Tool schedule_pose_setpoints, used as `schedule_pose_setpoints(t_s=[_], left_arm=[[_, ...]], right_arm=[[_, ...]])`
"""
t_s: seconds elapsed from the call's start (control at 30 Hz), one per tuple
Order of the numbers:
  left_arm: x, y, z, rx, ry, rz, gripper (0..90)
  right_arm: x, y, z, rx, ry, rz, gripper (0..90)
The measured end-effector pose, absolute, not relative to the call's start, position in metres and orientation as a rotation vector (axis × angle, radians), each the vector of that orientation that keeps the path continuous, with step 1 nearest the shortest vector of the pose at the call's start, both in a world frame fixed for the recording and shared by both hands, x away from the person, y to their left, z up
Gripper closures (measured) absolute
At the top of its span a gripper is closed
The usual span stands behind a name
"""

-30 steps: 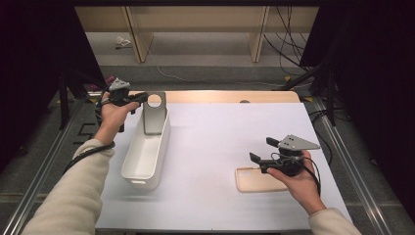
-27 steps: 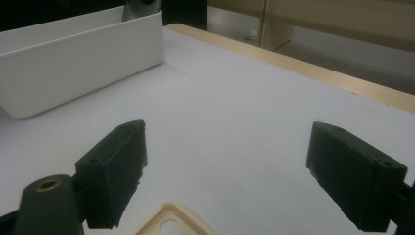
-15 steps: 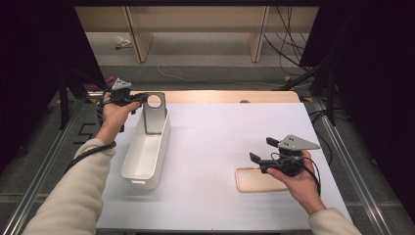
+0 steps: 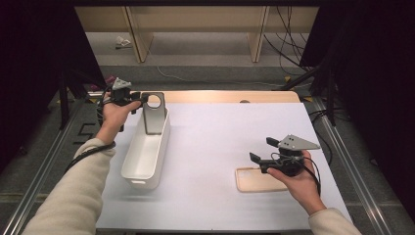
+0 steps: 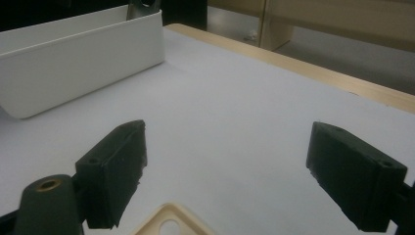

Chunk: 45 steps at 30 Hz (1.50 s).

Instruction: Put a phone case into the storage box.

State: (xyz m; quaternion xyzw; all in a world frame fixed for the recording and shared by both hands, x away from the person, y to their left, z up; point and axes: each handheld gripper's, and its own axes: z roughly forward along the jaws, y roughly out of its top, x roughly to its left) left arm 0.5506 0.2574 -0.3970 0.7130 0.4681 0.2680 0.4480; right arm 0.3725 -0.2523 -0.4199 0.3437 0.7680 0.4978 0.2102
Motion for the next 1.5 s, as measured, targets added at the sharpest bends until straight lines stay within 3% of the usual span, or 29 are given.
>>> schedule_pose_setpoints(t_s=[0.07, 0.1, 0.27, 0.67, 1.1, 1.5], left_arm=[[0.551, 0.257, -0.397, 1.761, 1.163, 0.657, 47.2], [0.551, 0.257, -0.396, 1.757, 1.166, 0.650, 39.9], [0.547, 0.256, -0.395, 1.773, 1.182, 0.647, 22.7], [0.525, 0.263, -0.392, 1.727, 1.222, 0.625, 0.7], [0.455, 0.251, -0.380, 1.806, 1.117, 0.647, 0.0], [0.389, 0.228, -0.389, 1.763, 1.045, 0.539, 0.1]], right_arm=[[0.372, -0.252, -0.420, 0.955, 2.136, 1.382, 16.0], [0.372, -0.253, -0.420, 0.957, 2.134, 1.378, 16.0], [0.372, -0.253, -0.420, 0.957, 2.131, 1.379, 16.0], [0.373, -0.253, -0.420, 0.961, 2.135, 1.381, 16.0], [0.374, -0.257, -0.420, 0.975, 2.135, 1.360, 15.9], [0.376, -0.267, -0.421, 0.998, 2.139, 1.318, 15.9]])
